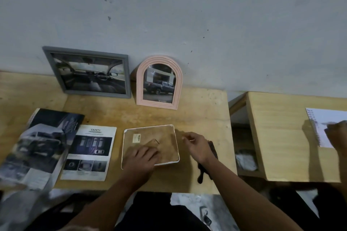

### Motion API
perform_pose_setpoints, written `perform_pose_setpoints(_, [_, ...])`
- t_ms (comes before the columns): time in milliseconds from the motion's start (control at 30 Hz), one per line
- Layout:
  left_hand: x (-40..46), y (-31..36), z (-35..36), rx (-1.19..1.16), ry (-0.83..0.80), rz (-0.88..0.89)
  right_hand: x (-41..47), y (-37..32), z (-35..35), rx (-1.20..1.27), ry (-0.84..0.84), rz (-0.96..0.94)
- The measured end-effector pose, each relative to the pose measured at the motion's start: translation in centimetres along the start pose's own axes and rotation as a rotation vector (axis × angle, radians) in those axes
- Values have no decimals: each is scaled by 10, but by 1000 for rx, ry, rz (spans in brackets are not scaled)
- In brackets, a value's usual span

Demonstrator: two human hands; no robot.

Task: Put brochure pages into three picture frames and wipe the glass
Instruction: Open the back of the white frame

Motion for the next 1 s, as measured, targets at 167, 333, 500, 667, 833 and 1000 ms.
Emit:
perform_pose_setpoints(167, [-6, 3, 9, 7, -209, -19, -5, 7, 19, -286, -161, -124])
perform_pose_setpoints(333, [-6, -3, 6, -78, -270, -139, 6, -8, 39, -518, -199, -182])
perform_pose_setpoints(500, [-19, -31, -4, -68, -258, -497, 25, -19, 59, -716, -215, -203])
perform_pose_setpoints(667, [-23, -48, -10, -144, -251, -655, 34, -18, 69, -760, -194, -170])
perform_pose_setpoints(833, [-25, -54, -8, -173, -258, -625, 36, -15, 75, -757, -154, -133])
perform_pose_setpoints(1000, [-23, -56, -10, -157, -268, -620, 43, -11, 73, -695, -118, -71])
Point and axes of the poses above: each hand's wrist, its own x-axis towards the middle knuckle, its own z-axis out of the palm, y = z × x, the point moved 1 cm from there along x, towards the middle knuckle, and after that the axes turned 13 degrees about y, right-handed, at the moved point
